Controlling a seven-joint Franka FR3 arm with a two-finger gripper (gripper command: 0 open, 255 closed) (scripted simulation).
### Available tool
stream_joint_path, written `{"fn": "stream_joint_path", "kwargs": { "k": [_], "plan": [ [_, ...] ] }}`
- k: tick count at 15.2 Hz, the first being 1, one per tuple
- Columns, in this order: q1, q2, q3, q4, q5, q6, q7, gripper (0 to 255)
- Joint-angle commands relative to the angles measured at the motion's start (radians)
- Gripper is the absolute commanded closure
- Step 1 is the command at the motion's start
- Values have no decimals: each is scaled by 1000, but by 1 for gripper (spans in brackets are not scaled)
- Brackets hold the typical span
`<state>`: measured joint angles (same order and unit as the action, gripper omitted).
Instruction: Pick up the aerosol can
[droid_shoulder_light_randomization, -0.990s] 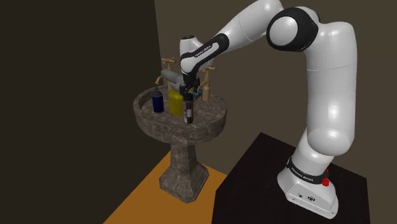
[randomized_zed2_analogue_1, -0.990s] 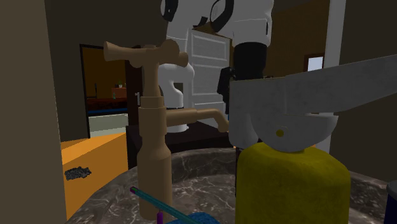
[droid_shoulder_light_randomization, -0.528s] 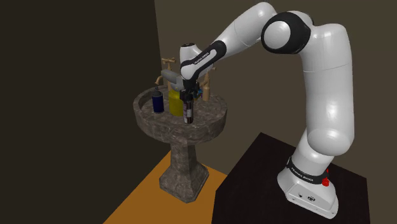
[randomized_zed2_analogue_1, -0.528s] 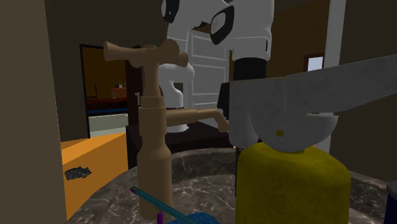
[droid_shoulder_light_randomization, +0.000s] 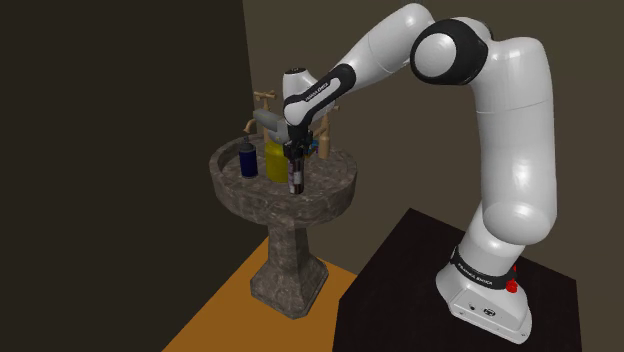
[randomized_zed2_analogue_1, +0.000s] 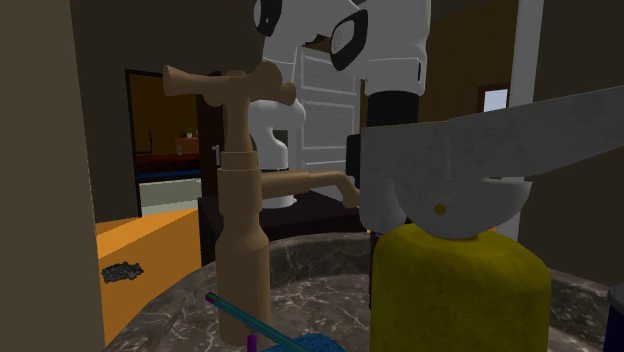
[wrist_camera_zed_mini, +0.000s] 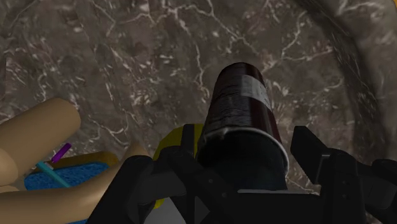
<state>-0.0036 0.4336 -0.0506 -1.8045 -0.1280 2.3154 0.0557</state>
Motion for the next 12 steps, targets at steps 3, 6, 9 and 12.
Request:
{"fn": "stream_joint_path", "kwargs": {
  "k": [3,6,9,12],
  "plan": [
    [0,1,0,-1,0,1,1,255],
    [0,-20,1,10,2,-31,-4,255],
    [0,-40,1,23,4,-64,-8,255],
    [1,-58,2,38,6,-97,-12,255]
  ]
}}
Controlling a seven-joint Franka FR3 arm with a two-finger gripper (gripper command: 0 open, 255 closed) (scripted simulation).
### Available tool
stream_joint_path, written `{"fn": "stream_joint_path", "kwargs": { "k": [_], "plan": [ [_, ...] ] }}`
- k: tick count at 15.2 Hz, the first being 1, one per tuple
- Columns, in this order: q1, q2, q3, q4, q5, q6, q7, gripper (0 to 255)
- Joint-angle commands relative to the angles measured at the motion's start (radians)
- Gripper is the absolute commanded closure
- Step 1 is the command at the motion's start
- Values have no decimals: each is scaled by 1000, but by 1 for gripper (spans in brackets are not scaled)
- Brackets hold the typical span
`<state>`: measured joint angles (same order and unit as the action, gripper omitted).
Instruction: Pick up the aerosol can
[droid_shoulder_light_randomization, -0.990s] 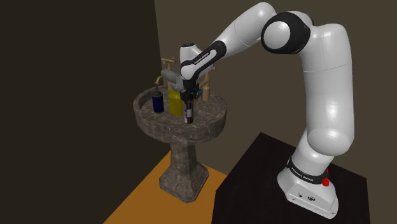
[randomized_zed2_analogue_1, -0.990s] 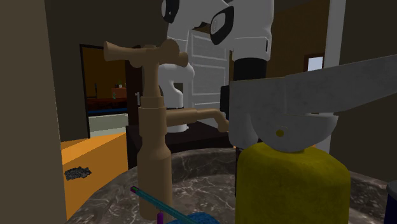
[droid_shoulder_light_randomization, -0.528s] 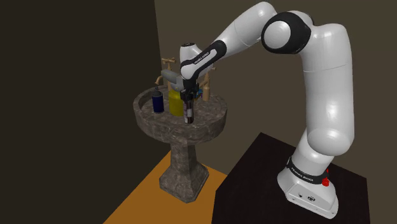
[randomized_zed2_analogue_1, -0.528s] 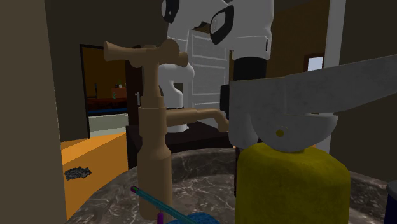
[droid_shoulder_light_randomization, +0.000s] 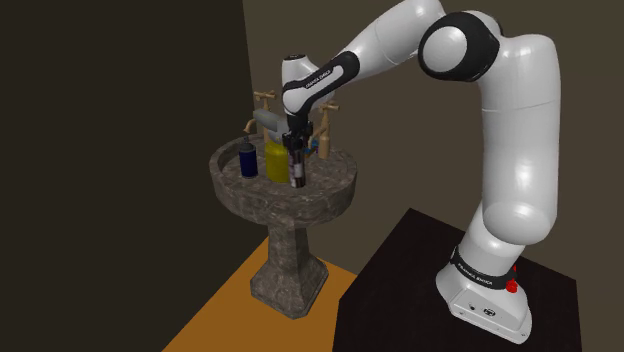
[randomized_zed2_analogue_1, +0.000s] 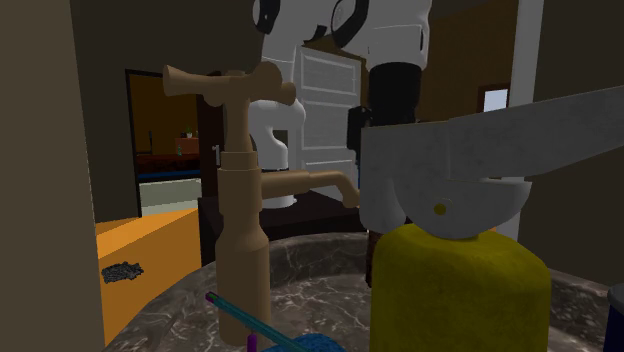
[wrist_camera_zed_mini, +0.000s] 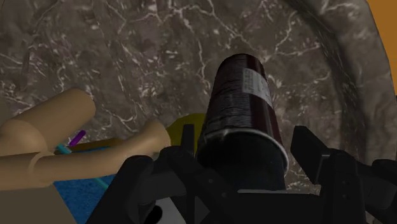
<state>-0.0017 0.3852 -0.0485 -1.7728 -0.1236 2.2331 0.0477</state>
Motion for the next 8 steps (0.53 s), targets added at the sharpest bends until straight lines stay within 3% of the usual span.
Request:
{"fn": "stream_joint_path", "kwargs": {
  "k": [1,8],
  "plan": [
    [-1,-16,0,12,2,-26,-5,255],
    [-1,-43,1,43,5,-85,-12,255]
  ]
}}
